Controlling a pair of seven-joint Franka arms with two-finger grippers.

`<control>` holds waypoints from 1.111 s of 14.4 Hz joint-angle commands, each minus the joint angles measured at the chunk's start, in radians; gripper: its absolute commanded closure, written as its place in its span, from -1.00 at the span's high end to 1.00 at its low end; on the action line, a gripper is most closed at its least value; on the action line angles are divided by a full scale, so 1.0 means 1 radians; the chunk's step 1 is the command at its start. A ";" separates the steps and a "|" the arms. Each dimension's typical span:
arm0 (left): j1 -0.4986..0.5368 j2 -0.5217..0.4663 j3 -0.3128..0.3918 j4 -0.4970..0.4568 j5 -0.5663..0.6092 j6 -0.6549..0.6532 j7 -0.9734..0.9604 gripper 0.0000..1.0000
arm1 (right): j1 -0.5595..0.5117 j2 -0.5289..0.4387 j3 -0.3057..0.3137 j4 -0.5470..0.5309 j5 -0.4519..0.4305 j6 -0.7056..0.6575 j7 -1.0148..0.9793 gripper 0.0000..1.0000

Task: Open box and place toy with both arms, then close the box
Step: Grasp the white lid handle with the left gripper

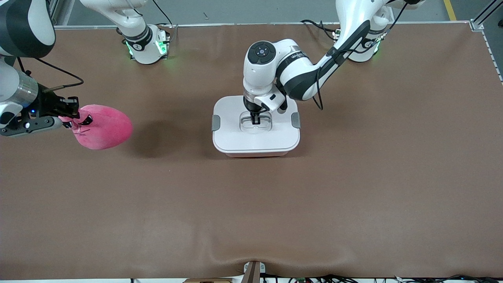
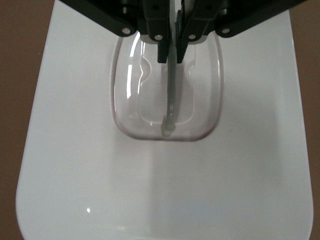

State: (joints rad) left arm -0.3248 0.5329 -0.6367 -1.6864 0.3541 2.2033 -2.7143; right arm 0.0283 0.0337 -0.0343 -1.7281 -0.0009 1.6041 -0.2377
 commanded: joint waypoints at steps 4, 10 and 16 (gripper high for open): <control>-0.014 0.015 0.000 0.047 0.032 -0.001 -0.044 -1.00 | -0.005 0.029 0.005 0.093 0.062 -0.093 -0.034 -1.00; -0.007 -0.051 -0.008 0.070 0.022 -0.060 -0.036 -1.00 | -0.005 0.031 0.100 0.186 0.073 -0.179 -0.051 -1.00; 0.015 -0.085 -0.050 0.143 0.011 -0.211 -0.024 -1.00 | 0.002 0.028 0.237 0.212 0.154 -0.176 -0.116 -1.00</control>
State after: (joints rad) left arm -0.3211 0.4679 -0.6674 -1.5664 0.3590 2.0458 -2.7137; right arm 0.0420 0.0533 0.1628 -1.5388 0.1223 1.4275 -0.3171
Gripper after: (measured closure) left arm 0.930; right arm 0.960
